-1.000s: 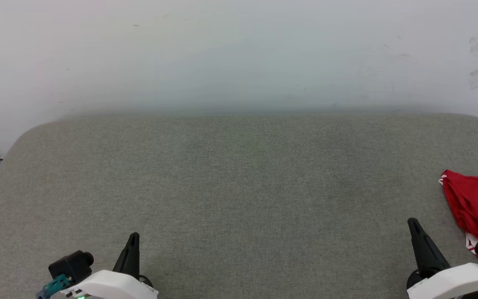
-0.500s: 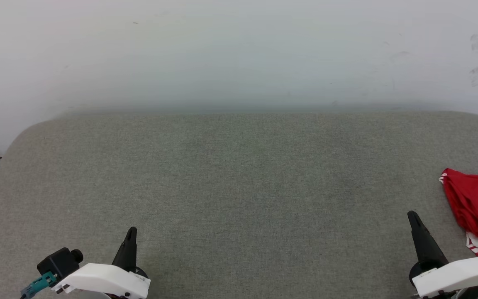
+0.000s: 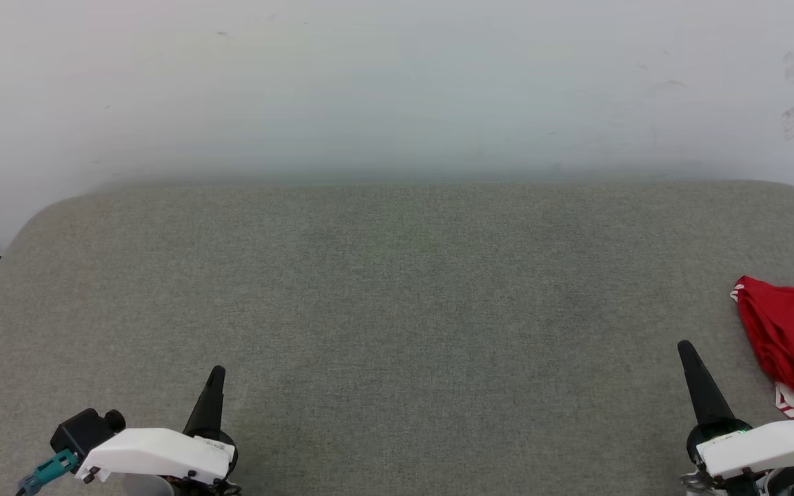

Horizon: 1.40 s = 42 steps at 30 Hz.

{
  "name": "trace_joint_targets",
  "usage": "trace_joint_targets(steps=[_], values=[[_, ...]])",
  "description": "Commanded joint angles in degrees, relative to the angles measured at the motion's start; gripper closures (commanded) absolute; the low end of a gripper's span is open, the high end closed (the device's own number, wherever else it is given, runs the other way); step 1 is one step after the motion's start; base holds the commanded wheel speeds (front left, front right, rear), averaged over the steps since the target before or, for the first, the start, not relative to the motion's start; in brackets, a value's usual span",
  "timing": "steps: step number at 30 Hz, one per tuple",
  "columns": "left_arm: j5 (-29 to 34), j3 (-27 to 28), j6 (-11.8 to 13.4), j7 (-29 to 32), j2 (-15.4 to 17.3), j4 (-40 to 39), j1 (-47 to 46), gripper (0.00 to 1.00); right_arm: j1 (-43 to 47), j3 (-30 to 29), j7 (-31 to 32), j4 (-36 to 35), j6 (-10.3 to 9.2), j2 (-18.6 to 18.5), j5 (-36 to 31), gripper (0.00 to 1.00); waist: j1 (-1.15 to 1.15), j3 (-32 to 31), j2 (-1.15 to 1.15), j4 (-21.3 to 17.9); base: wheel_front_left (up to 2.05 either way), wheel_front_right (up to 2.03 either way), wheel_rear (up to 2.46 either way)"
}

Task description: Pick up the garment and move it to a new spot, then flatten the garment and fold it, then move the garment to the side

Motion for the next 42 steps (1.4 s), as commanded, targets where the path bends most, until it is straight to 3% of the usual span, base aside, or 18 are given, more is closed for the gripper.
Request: trace_joint_targets(steps=[1,42], values=[[-0.9,0.6,-0.5,0.3,-0.1,-0.4,-1.6,1.0,-1.6,-0.1,0.2,-0.3,0.0,0.1,1.2,1.0,0.0,0.0,0.0,0.0,0.0,0.0,0.0],[-19.3,7.2,-4.9,6.1,-3.5,0.9,-3.9,1.0,-5.4,-0.5,1.3,4.5,-0.01,0.3,23.6,1.0,0.0,1.3,0.0,-0.1,0.0,0.0,0.0]])
